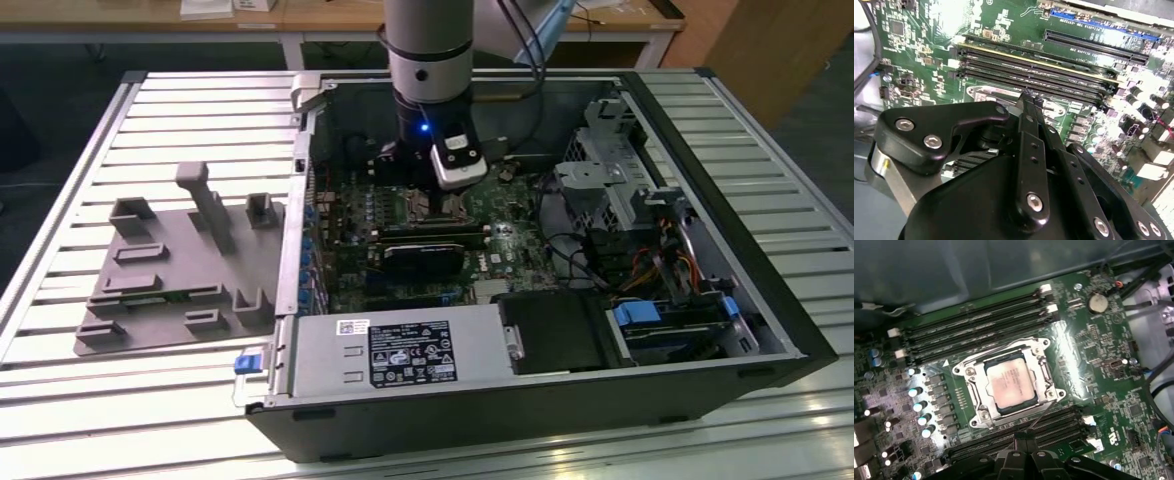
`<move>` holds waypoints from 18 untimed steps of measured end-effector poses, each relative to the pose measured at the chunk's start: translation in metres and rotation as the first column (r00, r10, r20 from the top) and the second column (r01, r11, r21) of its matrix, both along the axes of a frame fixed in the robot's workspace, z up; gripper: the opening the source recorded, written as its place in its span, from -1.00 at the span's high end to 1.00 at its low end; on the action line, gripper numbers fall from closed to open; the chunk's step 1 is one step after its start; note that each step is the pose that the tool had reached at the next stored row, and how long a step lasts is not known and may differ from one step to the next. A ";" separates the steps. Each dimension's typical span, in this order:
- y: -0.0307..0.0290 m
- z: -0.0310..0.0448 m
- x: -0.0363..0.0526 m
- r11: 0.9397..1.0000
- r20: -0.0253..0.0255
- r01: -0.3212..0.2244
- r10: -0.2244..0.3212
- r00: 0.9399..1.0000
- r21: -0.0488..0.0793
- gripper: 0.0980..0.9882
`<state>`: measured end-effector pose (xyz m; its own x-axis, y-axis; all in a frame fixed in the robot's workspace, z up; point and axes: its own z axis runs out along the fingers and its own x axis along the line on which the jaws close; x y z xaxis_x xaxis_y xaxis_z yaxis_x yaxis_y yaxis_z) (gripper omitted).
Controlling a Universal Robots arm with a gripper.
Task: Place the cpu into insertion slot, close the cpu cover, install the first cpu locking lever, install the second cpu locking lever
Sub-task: 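Install the second cpu locking lever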
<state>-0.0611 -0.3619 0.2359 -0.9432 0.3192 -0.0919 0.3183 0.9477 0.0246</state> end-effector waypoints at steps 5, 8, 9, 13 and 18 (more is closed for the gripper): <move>0.0000 -0.0036 -0.0065 0.999 0.000 -0.037 0.037 0.999 0.000 0.99; 0.0000 -0.0061 -0.0106 0.998 0.000 -0.055 0.055 0.998 0.000 0.99; -0.0001 -0.0068 -0.0115 0.998 0.000 -0.060 0.060 0.998 0.000 0.99; -0.0001 -0.0074 -0.0119 0.998 0.000 -0.066 0.066 0.998 0.000 0.99; -0.0009 -0.0076 -0.0125 0.998 0.000 -0.066 0.066 0.998 0.003 0.99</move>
